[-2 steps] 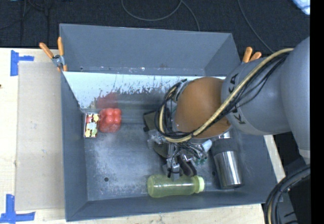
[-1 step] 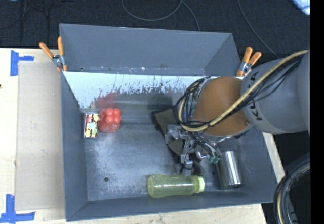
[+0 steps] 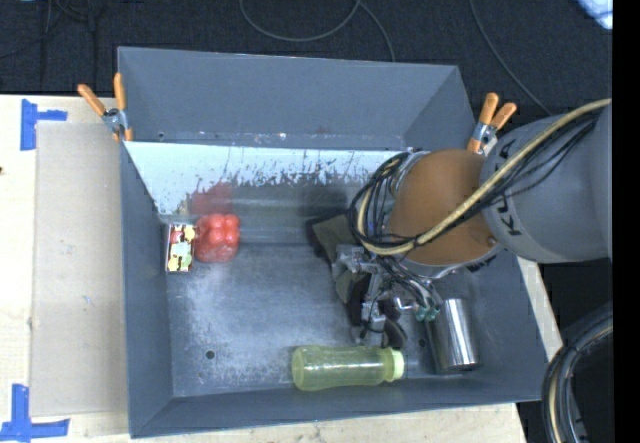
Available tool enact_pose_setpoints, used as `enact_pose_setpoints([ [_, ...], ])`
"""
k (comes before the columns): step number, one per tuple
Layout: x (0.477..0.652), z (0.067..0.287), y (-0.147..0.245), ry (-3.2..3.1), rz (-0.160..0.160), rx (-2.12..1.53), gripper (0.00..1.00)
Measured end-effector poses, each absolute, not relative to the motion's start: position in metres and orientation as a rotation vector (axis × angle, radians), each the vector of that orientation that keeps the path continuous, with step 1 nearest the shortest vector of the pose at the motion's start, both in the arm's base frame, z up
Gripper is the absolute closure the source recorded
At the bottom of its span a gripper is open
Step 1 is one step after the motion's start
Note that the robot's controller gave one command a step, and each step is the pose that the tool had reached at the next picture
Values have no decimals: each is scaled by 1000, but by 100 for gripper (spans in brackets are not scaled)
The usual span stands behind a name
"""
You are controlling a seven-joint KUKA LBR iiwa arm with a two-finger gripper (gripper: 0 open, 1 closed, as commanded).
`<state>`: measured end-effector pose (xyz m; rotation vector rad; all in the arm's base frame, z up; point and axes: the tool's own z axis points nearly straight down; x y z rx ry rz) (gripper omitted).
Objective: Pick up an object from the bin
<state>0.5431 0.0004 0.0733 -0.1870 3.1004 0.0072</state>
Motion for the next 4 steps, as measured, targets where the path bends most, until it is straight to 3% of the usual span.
enact_pose_setpoints([
  [2, 590, 69, -26, 3072, 7, -504, 0],
  [3, 599, 72, -27, 3107, 16, -131, 100],
  [4, 587, 69, -22, 3124, 21, 74, 0],
])
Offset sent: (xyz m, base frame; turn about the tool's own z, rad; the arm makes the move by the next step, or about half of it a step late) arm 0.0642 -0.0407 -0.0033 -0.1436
